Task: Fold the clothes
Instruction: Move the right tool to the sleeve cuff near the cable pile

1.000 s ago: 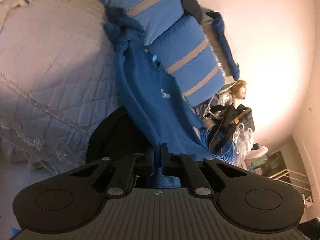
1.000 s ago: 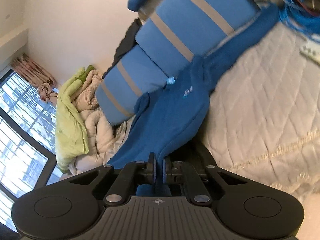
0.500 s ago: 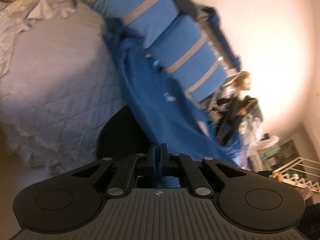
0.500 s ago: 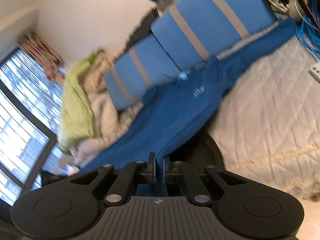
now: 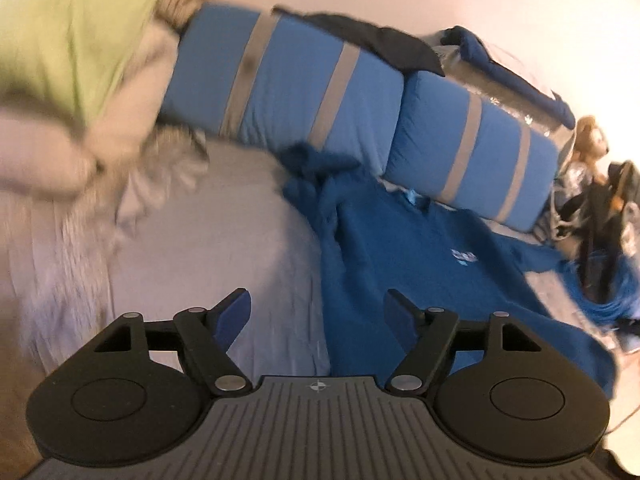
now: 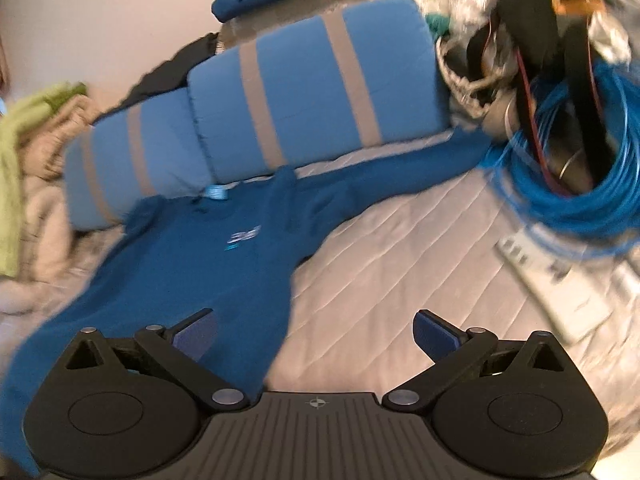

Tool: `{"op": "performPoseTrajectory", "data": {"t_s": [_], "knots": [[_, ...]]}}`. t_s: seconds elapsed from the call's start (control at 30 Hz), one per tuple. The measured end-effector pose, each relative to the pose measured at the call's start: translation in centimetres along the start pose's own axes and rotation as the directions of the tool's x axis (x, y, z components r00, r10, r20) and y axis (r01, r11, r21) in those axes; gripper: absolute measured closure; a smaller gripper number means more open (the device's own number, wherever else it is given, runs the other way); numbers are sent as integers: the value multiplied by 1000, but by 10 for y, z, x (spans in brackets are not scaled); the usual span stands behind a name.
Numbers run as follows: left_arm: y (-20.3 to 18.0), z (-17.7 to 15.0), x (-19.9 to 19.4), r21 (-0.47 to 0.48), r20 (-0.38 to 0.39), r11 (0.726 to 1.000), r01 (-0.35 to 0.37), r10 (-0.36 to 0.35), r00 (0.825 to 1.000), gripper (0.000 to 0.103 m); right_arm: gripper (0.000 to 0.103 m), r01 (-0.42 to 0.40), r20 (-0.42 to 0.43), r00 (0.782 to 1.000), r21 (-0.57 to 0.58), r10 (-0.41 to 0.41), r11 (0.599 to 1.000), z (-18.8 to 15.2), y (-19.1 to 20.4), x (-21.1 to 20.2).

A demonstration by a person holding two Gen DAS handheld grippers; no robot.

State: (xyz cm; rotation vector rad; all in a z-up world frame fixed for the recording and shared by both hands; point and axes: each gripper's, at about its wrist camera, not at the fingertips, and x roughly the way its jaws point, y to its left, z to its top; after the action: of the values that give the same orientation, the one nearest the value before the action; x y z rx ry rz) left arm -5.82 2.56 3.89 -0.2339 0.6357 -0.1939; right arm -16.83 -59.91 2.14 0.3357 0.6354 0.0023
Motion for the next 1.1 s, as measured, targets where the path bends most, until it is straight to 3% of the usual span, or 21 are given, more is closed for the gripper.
{"op": "performPoseTrajectory", "data": {"t_s": [0.07,0.27,0.6,0.73,0.9,1.1], "knots": [[-13,7,4,27,31,999,-27,26,999,30,0,25,22,999,-11,-24,1000,9,-1,7],[-36,6,29,15,52,1000,-8,7,999,30,0,71,62,996,-35,-68,997,31,-7,33],[-84,-24,74,162,7,987,-4,3,1000,30,1,135,25,991,-85,-134,987,56,-24,105],[-91,-38,86,217,20,976,-34,31,999,30,7,149,9,989,-87,-148,985,66,-33,135],[-89,-38,94,201,4,979,-48,48,999,30,14,168,-10,986,-79,-169,983,78,-43,171],[-95,-38,106,233,-52,971,-59,73,996,30,17,177,-24,984,-16,-178,984,90,-52,211]]}}
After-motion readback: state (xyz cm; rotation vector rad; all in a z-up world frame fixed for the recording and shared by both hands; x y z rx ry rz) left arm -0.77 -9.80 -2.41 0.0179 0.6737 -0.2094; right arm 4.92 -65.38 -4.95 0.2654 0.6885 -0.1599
